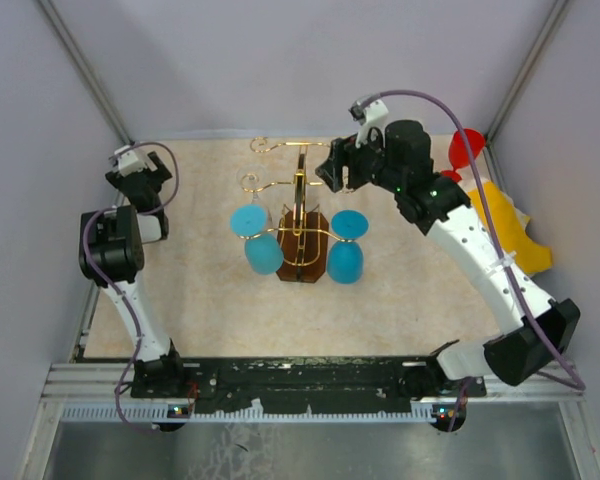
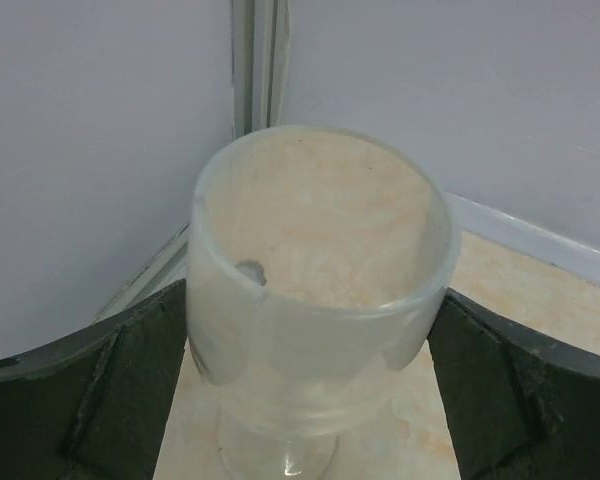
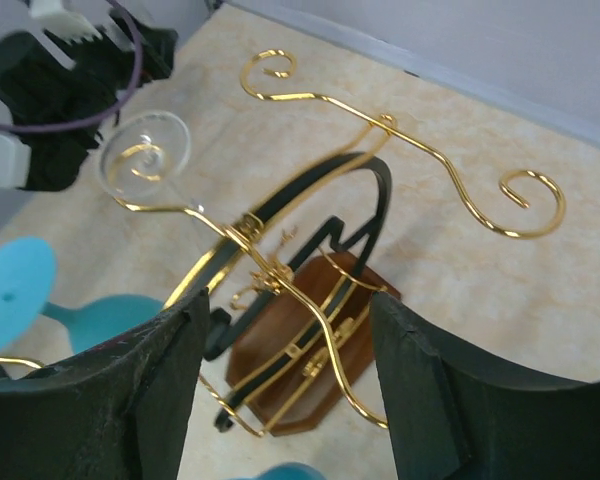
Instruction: Take the wine glass off the wine glass rack
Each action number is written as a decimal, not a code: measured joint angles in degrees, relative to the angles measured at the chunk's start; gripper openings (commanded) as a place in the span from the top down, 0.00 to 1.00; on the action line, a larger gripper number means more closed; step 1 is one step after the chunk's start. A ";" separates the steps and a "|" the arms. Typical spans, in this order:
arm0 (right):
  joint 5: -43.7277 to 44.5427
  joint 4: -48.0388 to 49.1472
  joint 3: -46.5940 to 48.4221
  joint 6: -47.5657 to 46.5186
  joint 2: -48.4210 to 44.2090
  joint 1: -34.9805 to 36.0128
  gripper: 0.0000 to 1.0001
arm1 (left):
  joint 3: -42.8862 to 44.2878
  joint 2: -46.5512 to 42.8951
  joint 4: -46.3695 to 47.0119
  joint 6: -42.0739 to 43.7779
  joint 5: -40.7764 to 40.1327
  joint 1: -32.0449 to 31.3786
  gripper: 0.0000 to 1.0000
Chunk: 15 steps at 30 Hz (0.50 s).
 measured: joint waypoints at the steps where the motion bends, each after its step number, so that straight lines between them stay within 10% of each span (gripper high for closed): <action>1: -1.03 -0.74 1.79 1.29 1.01 -0.02 0.37 | -0.42 -0.52 -0.26 -0.11 -0.02 0.00 0.00; 15: -13.42 -11.47 24.79 18.16 19.02 2.97 0.47 | -2.43 -7.15 -3.63 -1.75 -0.11 -0.66 0.00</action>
